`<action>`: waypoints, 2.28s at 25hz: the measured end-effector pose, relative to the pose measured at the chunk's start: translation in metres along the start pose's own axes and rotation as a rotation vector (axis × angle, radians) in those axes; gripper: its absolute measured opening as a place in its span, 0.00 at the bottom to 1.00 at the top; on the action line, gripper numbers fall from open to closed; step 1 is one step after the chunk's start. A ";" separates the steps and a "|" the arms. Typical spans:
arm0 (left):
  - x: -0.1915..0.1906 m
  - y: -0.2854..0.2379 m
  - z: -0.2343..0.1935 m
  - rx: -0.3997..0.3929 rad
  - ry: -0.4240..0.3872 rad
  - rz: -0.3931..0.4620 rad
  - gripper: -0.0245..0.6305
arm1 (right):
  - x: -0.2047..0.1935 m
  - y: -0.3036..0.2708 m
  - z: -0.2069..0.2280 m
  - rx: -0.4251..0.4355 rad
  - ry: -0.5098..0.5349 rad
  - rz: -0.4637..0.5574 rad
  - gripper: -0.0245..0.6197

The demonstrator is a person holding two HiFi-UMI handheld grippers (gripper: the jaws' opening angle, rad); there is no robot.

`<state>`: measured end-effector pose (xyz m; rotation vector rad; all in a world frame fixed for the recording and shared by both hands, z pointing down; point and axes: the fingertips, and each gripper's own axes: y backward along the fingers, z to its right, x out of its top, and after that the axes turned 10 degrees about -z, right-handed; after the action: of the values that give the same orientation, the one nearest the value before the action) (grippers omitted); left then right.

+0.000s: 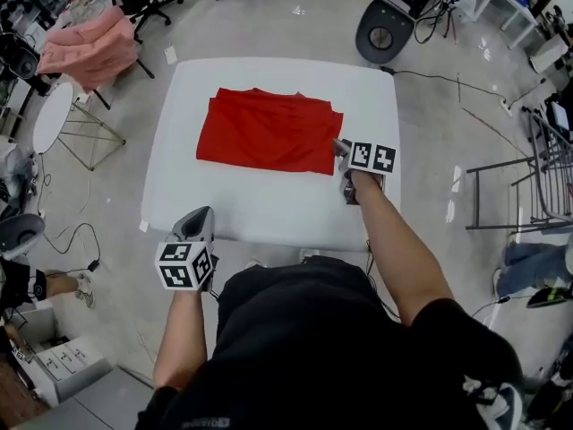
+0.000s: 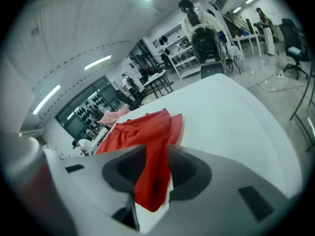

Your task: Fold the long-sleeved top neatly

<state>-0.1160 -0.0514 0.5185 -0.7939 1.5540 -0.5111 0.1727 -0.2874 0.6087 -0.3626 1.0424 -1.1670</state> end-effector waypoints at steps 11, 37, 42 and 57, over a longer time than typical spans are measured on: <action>-0.025 0.006 0.006 0.115 0.087 -0.026 0.05 | 0.005 -0.054 0.020 -0.046 -0.060 -0.118 0.32; 0.018 -0.036 -0.034 -0.087 -0.090 -0.049 0.05 | 0.031 0.040 0.058 -0.212 0.011 -0.026 0.10; 0.043 -0.047 -0.035 -0.160 -0.154 -0.034 0.05 | 0.059 0.082 0.025 -0.257 0.099 0.010 0.10; 0.046 -0.043 -0.102 -0.230 -0.151 -0.051 0.05 | 0.049 -0.064 -0.230 0.117 0.041 -0.080 0.26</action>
<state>-0.2081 -0.1259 0.5333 -1.0269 1.4707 -0.3045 -0.0511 -0.2957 0.5131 -0.2908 0.9975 -1.3063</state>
